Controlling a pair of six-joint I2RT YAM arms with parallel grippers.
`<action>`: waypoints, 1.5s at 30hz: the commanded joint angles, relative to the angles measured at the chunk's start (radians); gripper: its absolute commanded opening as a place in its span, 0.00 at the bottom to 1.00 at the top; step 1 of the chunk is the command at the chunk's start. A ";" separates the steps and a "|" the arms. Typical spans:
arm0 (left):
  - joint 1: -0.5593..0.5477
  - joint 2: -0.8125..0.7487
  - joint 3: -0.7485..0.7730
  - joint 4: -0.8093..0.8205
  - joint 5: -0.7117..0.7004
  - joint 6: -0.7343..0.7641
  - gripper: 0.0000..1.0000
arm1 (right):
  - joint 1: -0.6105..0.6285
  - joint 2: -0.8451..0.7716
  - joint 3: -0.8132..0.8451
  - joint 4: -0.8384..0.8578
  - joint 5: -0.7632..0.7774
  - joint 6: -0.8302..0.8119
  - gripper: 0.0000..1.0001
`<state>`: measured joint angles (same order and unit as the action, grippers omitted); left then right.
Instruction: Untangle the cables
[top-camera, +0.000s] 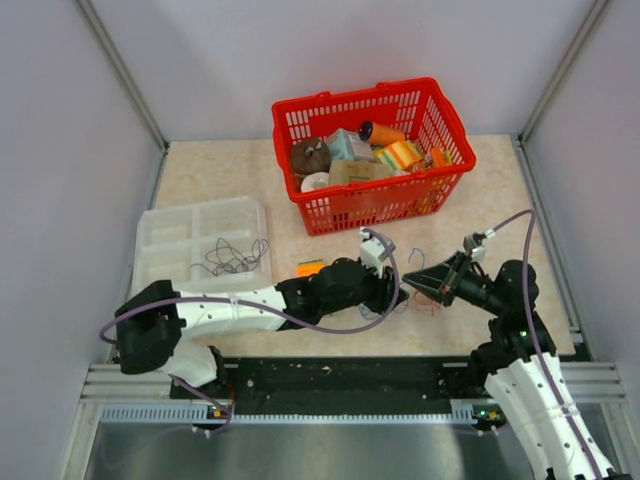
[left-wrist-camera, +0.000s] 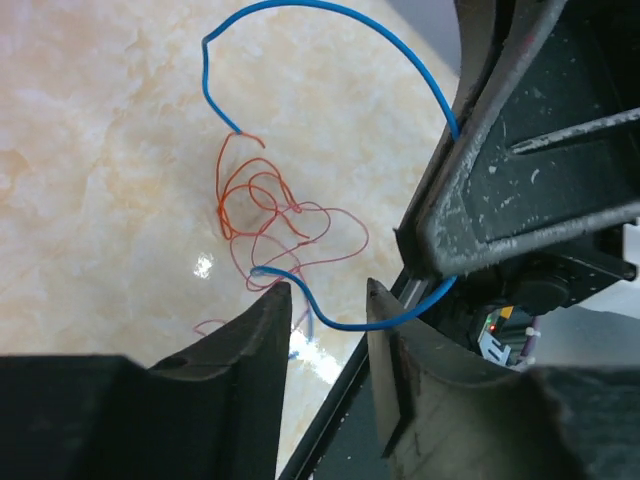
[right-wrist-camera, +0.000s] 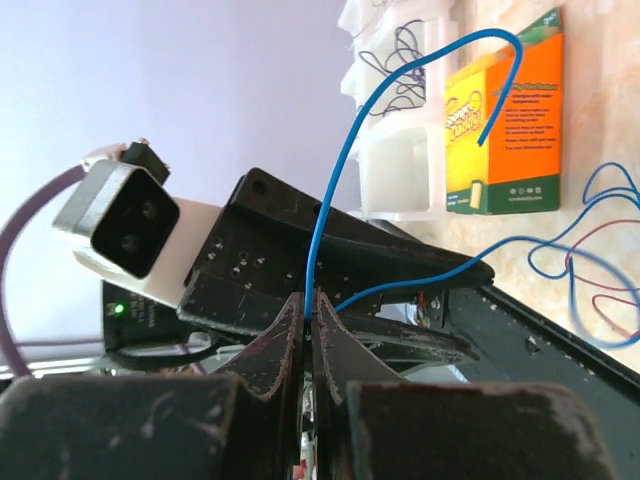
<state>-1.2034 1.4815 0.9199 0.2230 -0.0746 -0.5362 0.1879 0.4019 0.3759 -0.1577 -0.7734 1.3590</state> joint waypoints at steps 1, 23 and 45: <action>0.004 -0.095 -0.082 0.291 0.006 0.041 0.34 | 0.010 -0.018 0.063 0.033 -0.020 0.037 0.00; -0.028 -0.148 -0.099 0.237 -0.145 0.244 0.61 | 0.010 -0.034 0.150 0.043 -0.001 0.124 0.00; -0.076 0.065 -0.089 0.788 -0.165 0.730 0.09 | 0.010 -0.043 0.173 -0.019 0.008 0.082 0.00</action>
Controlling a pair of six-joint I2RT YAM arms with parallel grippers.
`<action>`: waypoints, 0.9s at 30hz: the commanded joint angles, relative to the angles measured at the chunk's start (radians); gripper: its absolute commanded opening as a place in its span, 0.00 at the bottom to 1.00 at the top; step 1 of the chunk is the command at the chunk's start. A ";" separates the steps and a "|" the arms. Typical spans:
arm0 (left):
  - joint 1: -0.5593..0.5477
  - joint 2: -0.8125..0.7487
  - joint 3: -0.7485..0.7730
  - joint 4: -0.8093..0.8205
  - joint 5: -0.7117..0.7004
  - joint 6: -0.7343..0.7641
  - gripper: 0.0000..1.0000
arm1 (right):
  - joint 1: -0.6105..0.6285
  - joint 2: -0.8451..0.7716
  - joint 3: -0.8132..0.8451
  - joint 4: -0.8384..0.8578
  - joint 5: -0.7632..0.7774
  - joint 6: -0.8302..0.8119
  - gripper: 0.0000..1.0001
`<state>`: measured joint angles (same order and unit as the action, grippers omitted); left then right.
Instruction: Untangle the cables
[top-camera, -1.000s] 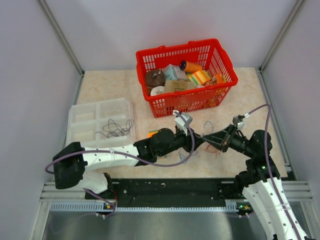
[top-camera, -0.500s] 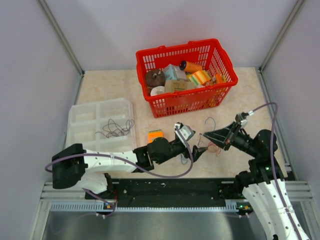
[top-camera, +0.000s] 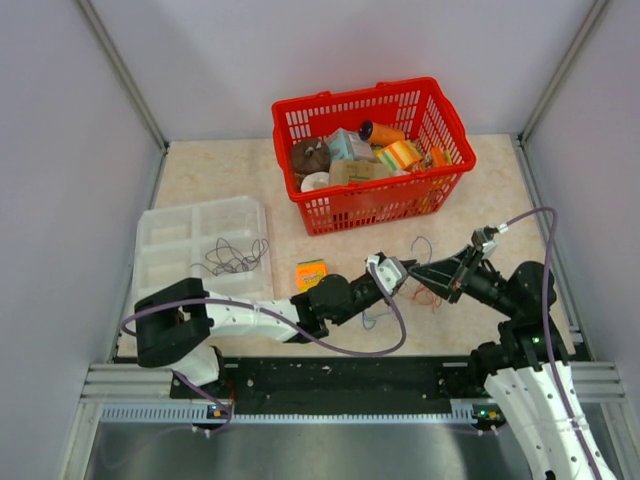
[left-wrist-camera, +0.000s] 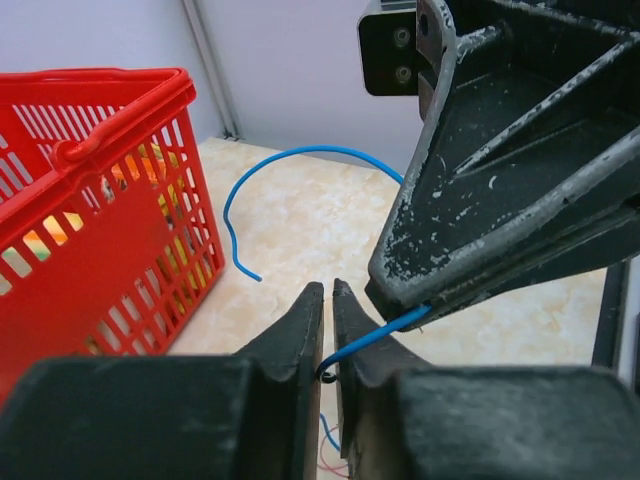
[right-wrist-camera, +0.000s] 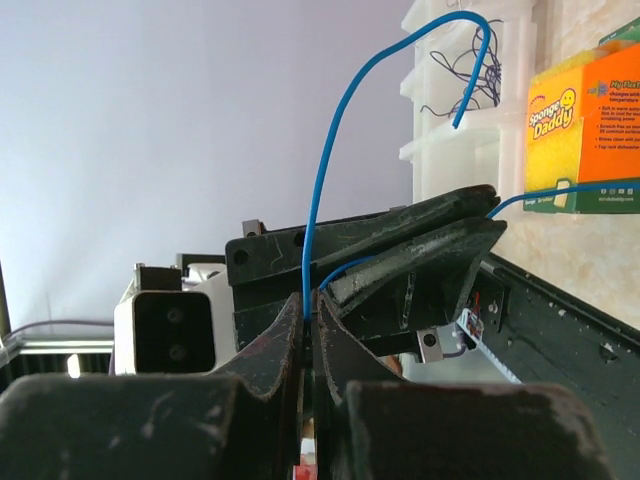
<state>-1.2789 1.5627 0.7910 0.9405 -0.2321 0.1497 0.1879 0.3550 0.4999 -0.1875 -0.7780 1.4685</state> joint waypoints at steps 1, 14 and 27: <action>0.000 -0.029 0.047 0.032 -0.001 0.030 0.00 | 0.010 0.016 0.057 0.011 0.016 -0.058 0.00; 0.047 -0.300 0.078 -0.564 -0.032 -0.395 0.00 | 0.008 0.229 0.062 -0.268 0.193 -0.698 0.73; 0.305 -0.311 0.301 -0.964 0.332 -0.760 0.00 | 0.010 0.161 -0.254 -0.128 0.159 -0.656 0.91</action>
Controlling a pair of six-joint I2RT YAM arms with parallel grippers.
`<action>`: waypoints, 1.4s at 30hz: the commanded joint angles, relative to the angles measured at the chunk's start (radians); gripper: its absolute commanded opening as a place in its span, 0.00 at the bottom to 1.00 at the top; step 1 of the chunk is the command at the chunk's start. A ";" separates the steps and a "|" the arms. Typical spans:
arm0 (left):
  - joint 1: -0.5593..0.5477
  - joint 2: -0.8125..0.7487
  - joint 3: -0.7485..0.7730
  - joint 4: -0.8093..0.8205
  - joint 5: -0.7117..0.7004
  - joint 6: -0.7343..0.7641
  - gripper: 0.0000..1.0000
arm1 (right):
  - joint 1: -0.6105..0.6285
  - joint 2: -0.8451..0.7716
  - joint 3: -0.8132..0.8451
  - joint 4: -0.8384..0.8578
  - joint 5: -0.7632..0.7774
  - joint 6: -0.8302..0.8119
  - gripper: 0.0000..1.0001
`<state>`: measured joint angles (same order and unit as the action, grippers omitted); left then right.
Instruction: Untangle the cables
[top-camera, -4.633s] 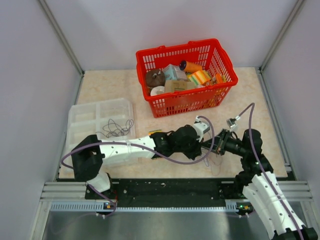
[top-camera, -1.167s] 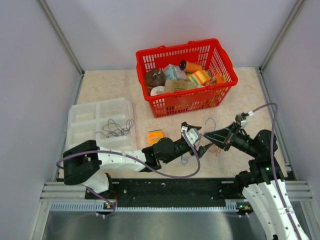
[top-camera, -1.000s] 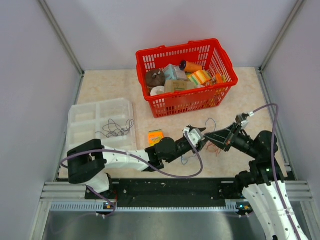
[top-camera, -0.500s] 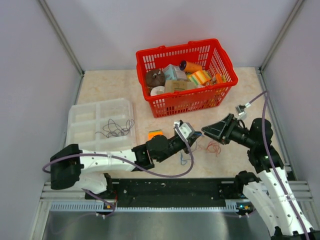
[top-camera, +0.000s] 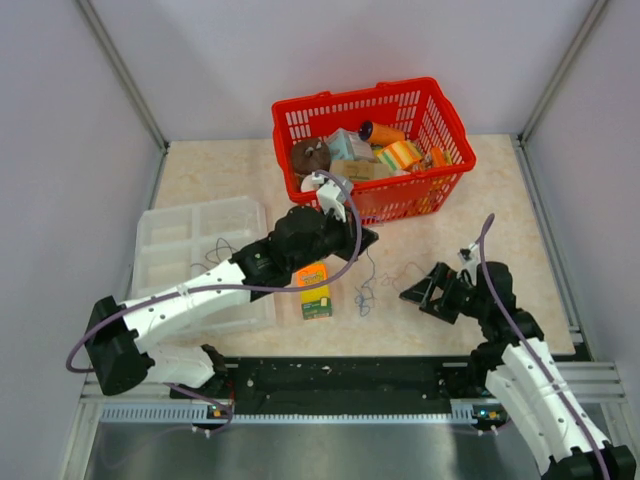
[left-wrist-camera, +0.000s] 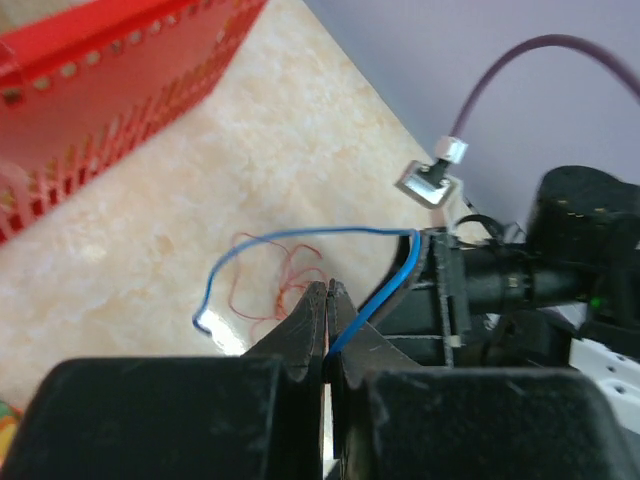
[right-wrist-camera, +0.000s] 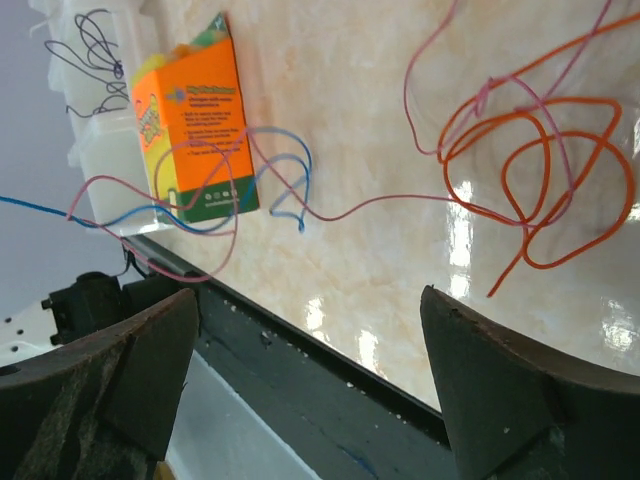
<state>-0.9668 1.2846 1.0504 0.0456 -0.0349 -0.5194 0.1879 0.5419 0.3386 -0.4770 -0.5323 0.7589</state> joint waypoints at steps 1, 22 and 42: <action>-0.007 -0.042 0.037 -0.061 0.142 -0.097 0.00 | 0.010 -0.030 -0.128 0.238 -0.125 0.098 0.91; -0.007 -0.143 -0.007 0.025 0.230 -0.099 0.00 | 0.126 0.213 -0.201 0.732 0.054 0.614 0.83; -0.006 -0.206 0.033 -0.033 0.285 -0.008 0.00 | 0.456 0.311 0.033 0.517 0.186 -0.180 0.78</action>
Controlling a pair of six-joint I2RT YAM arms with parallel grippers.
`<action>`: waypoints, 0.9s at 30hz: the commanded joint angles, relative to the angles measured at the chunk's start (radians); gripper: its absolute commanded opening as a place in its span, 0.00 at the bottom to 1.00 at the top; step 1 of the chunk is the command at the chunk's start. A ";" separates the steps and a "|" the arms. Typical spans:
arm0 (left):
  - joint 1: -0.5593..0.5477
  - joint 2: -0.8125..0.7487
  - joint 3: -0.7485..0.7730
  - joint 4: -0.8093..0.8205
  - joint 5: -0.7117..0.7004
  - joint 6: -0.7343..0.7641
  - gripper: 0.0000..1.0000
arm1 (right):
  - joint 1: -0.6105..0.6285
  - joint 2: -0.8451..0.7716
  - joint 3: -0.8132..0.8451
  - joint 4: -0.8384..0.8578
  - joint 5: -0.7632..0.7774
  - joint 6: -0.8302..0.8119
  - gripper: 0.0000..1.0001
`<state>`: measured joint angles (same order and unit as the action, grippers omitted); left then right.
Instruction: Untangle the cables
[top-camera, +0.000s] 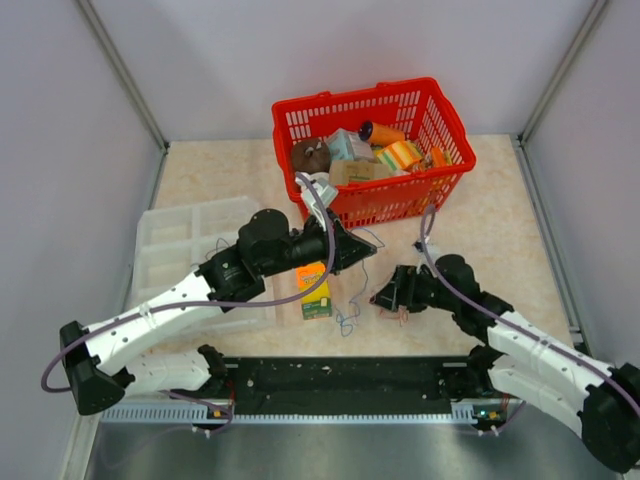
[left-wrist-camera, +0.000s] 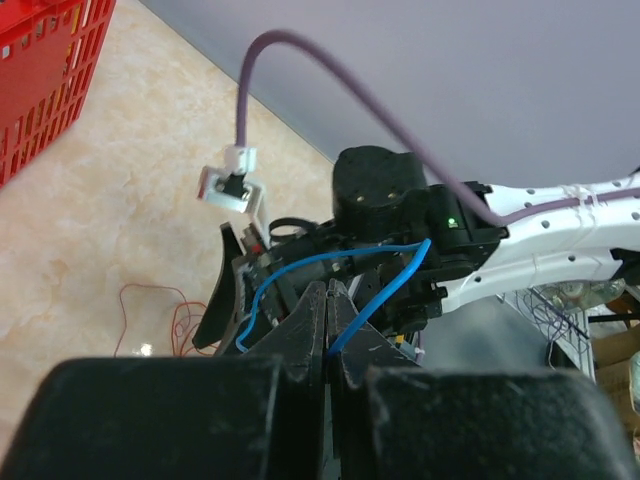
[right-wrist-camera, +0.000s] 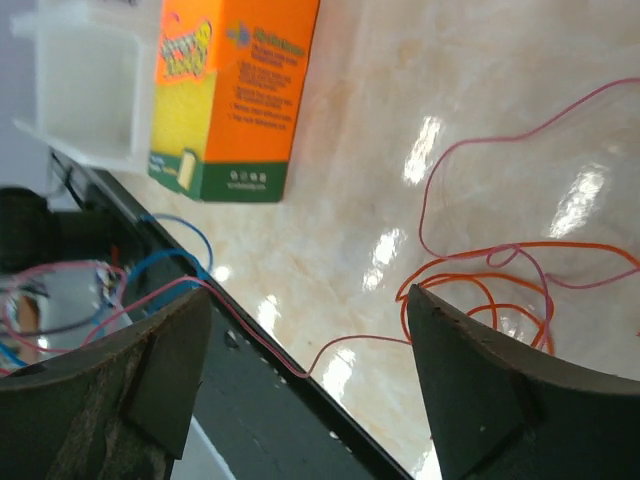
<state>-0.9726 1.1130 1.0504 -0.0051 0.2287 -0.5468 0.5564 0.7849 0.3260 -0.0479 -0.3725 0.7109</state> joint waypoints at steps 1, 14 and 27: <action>0.000 -0.038 0.033 0.014 0.021 0.018 0.00 | 0.123 0.085 0.053 0.094 0.043 -0.145 0.77; 0.000 -0.088 0.117 -0.160 -0.049 0.067 0.00 | 0.142 0.022 0.059 -0.110 0.524 0.200 0.00; 0.000 -0.381 0.238 -0.492 -0.623 0.300 0.00 | -0.607 0.034 0.085 -0.356 0.324 0.041 0.00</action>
<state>-0.9722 0.7650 1.2259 -0.4023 -0.2111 -0.3443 0.0181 0.7624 0.3492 -0.3672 0.0364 0.8688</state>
